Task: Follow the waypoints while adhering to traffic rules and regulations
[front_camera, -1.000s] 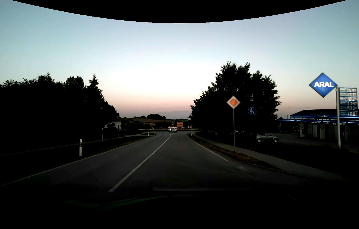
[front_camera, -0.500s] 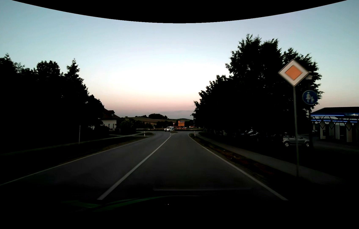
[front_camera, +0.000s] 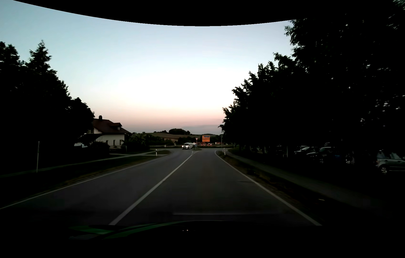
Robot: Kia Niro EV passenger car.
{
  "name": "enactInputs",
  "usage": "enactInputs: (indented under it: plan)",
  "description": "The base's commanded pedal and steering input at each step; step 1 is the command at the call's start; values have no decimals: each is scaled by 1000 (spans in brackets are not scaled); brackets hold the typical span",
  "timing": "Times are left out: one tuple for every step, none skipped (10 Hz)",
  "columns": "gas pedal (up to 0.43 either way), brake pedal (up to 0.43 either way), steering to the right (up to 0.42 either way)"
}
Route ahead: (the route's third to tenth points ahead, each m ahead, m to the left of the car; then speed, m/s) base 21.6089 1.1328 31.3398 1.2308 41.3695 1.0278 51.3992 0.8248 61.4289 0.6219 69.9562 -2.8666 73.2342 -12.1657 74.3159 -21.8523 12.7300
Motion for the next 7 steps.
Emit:
enactInputs:
  plan:
    - [0,116,-1]
    - [0,116,-1]
    - [0,128,0]
    - [0,134,0]
    - [0,146,0]
    - [0,159,0]
    - [0,165,1]
